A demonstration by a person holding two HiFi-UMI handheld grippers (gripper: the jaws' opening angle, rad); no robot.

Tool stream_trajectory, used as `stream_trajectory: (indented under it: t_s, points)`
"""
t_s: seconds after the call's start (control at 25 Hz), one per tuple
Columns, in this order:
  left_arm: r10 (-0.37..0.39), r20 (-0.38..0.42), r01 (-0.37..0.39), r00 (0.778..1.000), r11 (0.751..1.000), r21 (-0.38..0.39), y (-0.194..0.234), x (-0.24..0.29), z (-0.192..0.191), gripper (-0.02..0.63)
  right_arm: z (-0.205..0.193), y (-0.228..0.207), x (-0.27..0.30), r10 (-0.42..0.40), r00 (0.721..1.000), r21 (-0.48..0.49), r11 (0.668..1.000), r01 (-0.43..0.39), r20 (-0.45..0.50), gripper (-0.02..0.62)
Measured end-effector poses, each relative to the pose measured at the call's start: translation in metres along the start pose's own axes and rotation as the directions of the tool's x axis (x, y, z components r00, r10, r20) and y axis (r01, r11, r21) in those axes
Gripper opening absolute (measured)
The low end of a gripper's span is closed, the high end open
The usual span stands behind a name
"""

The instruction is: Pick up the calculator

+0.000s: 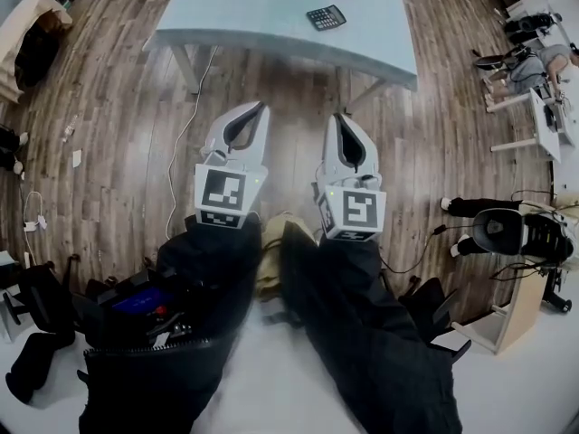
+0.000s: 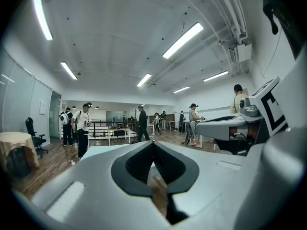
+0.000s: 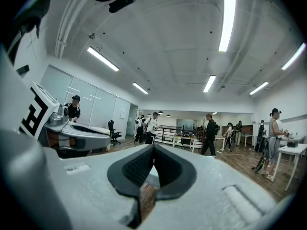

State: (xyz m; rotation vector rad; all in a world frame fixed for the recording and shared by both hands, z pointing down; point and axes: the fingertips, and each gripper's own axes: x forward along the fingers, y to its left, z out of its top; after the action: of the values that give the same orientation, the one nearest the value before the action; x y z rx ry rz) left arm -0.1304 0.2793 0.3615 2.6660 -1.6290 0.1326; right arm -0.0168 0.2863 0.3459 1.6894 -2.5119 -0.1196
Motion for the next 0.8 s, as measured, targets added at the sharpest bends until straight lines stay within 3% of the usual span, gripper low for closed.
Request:
stream_trajectory:
  t_s: [0.24,0.64,0.8]
  points:
    - [-0.023,-0.007,0.023,1.000,1.000,0.015,-0.001,0.010,-0.004,-0.002,-0.009,-0.012,0.009,-0.017,1.000,0.022,1.000,0.018,-0.009,0.000]
    - [0.035,0.006,-0.035,0.999,0.999,0.020,0.030,0.026,-0.009,-0.002,-0.009,-0.028,0.042,-0.025,0.999,0.031,0.999,0.024,0.026,0.000]
    - [0.038,0.003,-0.038,0.999,0.999,0.037,0.043,0.075,-0.003,-0.002,-0.010,-0.070,0.082,-0.050,0.998,0.052,0.997,0.048,0.040,0.000]
